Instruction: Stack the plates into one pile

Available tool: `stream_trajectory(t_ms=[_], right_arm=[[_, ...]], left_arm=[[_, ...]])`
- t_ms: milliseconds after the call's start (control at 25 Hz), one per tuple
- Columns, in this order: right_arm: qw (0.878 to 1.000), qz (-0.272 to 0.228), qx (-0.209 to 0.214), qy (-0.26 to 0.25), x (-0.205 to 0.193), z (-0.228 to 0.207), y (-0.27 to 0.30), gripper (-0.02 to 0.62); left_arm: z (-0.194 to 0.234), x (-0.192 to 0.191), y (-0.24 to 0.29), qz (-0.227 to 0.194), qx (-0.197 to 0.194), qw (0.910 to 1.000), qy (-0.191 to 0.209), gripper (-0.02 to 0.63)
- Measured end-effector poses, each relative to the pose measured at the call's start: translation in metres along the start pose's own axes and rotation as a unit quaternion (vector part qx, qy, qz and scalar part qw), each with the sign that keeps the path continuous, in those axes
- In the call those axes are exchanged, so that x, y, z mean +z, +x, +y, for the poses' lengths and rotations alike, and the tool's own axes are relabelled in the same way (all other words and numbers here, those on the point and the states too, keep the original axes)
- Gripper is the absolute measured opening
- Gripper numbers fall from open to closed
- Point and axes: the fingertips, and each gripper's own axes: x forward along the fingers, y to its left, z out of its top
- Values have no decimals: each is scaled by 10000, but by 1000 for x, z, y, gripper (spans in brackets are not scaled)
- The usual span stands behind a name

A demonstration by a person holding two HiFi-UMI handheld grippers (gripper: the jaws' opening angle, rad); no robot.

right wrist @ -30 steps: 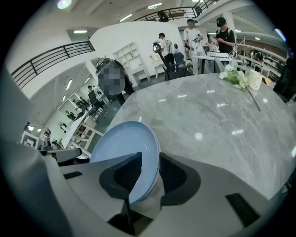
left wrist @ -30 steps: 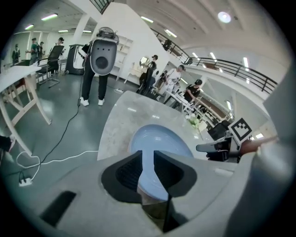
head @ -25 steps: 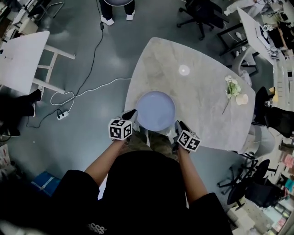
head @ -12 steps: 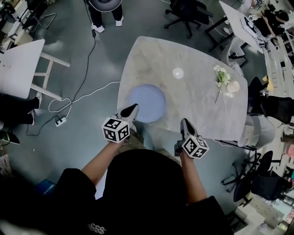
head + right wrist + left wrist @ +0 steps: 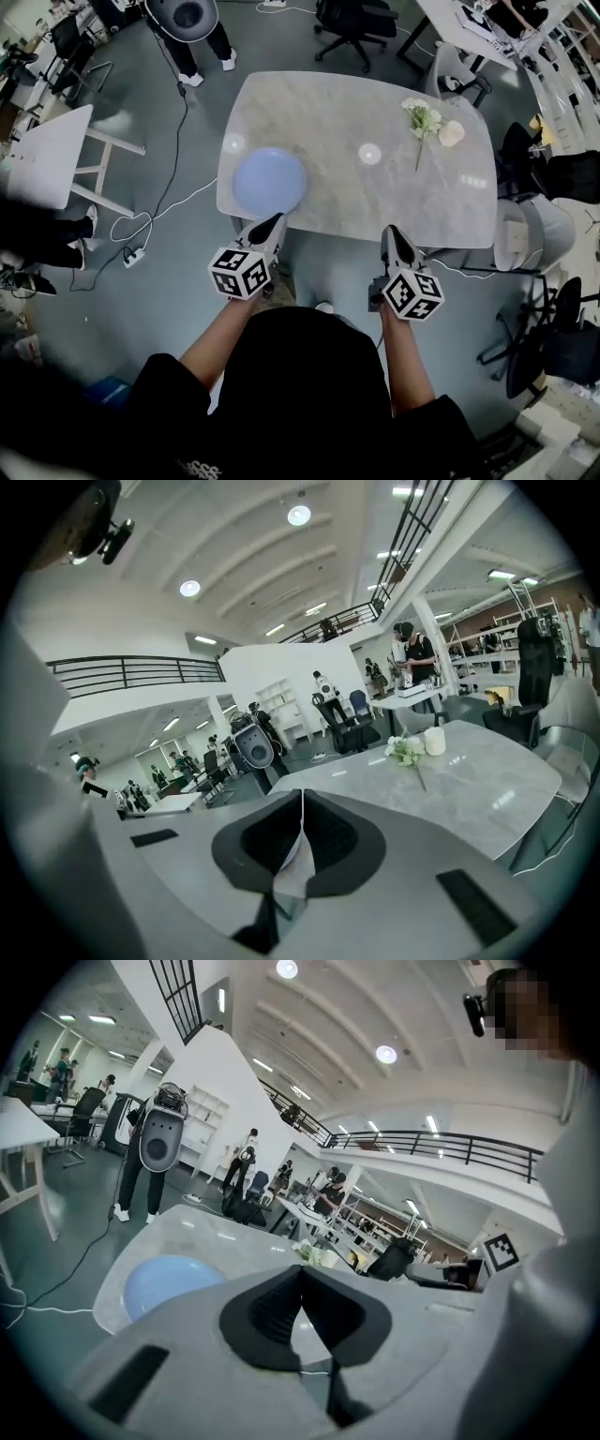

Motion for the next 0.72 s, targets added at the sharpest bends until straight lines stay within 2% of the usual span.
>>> stream_trajectory(t_ms=[160, 320, 480, 720], right_arm=[[9989, -314, 145, -306, 13, -21, -59, 17], [9972, -506, 110, -548, 12, -45, -104, 17], [9968, -449, 138, -641, 1, -50, -126, 17], [9951, -584, 199, -779, 7, -45, -140, 17]], left_arm=[[-74, -25, -5, -146, -1, 9998, 113, 17], [-134, -49, -11, -184, 43, 9988, 451, 17], [-159, -57, -28, -278, 167, 9973, 655, 17], [-173, -52, -37, -475, 180, 9951, 844, 17]])
